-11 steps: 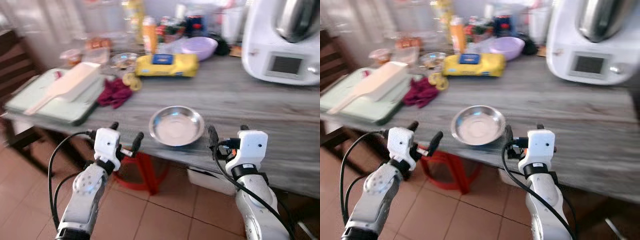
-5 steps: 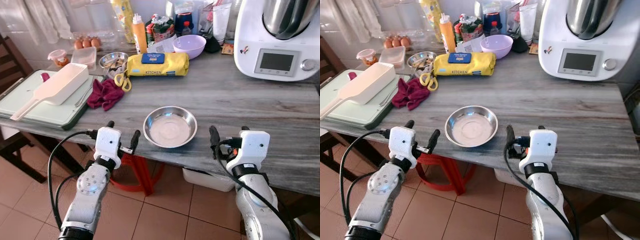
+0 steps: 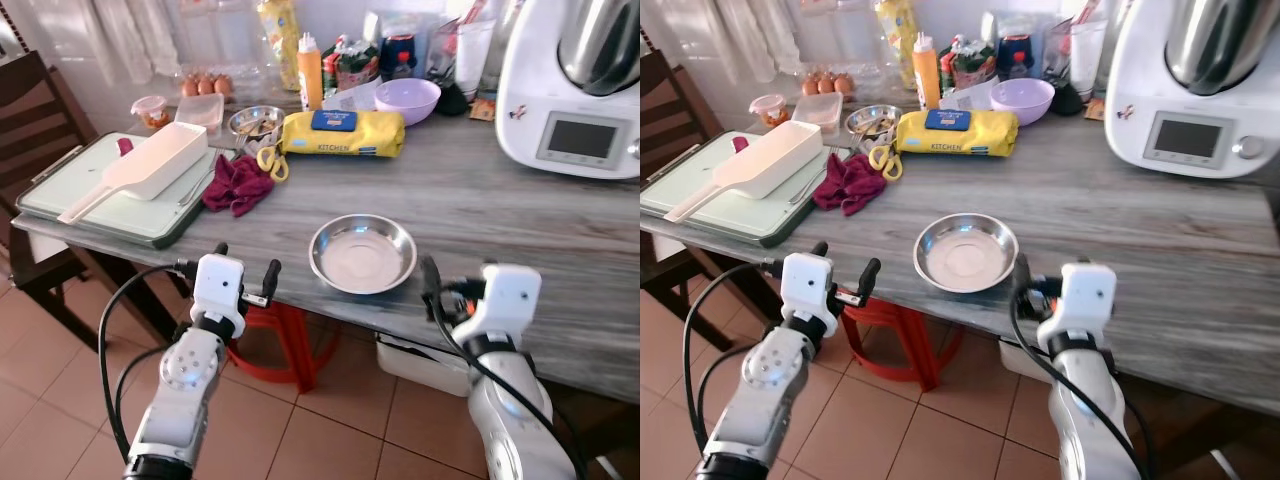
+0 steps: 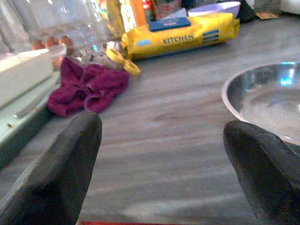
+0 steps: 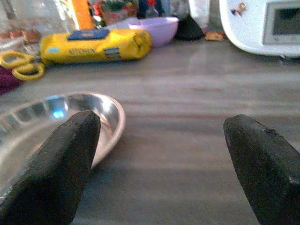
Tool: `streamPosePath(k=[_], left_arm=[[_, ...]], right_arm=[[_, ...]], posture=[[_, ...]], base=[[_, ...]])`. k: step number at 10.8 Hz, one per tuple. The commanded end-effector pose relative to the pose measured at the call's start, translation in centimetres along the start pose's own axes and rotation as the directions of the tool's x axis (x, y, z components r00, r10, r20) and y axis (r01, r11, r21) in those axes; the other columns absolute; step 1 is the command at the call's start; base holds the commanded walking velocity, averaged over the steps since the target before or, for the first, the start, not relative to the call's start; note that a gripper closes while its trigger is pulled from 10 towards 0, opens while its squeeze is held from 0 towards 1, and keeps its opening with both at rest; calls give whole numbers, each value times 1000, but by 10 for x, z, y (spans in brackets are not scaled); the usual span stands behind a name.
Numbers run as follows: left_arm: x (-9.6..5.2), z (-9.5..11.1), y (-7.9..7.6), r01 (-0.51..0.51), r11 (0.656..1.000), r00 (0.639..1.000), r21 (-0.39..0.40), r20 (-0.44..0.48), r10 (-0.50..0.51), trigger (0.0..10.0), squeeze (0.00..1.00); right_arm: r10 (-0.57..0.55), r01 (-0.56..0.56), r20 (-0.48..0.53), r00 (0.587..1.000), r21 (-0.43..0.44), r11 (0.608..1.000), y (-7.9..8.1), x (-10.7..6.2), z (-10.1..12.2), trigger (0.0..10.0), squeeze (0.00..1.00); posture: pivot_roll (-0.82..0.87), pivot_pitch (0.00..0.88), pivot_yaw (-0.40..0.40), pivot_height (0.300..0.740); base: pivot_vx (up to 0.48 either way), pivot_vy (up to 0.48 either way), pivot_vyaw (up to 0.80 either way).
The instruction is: Setting the table
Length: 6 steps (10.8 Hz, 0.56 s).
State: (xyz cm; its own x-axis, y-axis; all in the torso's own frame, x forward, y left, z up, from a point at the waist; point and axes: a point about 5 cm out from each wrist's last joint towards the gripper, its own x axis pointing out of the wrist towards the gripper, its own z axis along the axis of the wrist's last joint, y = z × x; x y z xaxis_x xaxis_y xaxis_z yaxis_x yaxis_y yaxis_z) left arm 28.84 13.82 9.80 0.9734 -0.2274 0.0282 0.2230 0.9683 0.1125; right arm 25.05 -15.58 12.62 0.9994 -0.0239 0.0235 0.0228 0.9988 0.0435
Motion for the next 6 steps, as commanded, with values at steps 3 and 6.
streamPosePath(k=[3, 6], left_arm=[[0, -10, 1, -10, 1000, 999, 4, -49, 10, 10000, 0], [13, 3, 9, -50, 999, 999, 12, -10, 51, 10000, 0]], right_arm=[[-47, 47, -27, 999, 6, 999, -13, 4, -6, 10000, 0], [-33, 33, 27, 999, 0, 999, -3, 16, 0, 10000, 0]], posture=[[-113, 0, 91, 740], [-113, 0, 118, 740]], base=[[0, 0, 0], [-291, 0, 0]])
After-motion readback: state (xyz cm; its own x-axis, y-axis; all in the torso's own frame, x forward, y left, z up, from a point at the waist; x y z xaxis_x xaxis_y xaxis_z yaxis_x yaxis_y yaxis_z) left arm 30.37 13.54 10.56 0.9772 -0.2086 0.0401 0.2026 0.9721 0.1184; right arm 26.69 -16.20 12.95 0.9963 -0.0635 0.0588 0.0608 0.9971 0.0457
